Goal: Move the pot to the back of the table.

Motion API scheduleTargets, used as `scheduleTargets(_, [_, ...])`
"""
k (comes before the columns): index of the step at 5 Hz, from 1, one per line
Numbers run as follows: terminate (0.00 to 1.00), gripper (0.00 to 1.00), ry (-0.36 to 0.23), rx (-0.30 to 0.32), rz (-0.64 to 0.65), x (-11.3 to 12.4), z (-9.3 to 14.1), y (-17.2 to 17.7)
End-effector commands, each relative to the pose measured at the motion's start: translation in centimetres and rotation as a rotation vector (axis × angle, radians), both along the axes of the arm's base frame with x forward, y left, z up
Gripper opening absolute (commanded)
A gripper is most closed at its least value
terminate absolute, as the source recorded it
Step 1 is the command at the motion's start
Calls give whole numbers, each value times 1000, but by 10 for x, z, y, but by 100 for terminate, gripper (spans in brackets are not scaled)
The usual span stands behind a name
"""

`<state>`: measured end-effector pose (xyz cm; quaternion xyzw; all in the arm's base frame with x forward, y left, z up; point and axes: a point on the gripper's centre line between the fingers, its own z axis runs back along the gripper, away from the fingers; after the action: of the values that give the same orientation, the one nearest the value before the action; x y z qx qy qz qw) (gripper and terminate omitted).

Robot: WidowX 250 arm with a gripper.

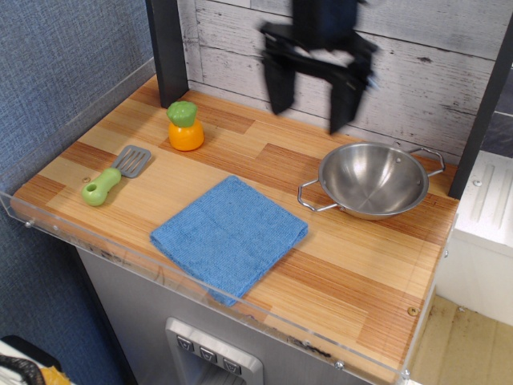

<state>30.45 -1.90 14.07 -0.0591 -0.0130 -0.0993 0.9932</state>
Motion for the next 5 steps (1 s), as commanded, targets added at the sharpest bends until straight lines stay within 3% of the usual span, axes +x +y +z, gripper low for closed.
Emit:
scheduleTargets(1, [0, 100, -24, 134, 25, -32, 11, 38])
scheduleTargets(2, [0, 100, -37, 209, 28, -38, 1, 41])
scheduleTargets(3, [0, 100, -66, 224, 48, -35, -15, 44])
scheduleTargets(4, [0, 100, -92, 202, 110, -29, -22, 44])
scheduleTargets(5, [0, 100, -96, 122, 152, -24, -25, 45])
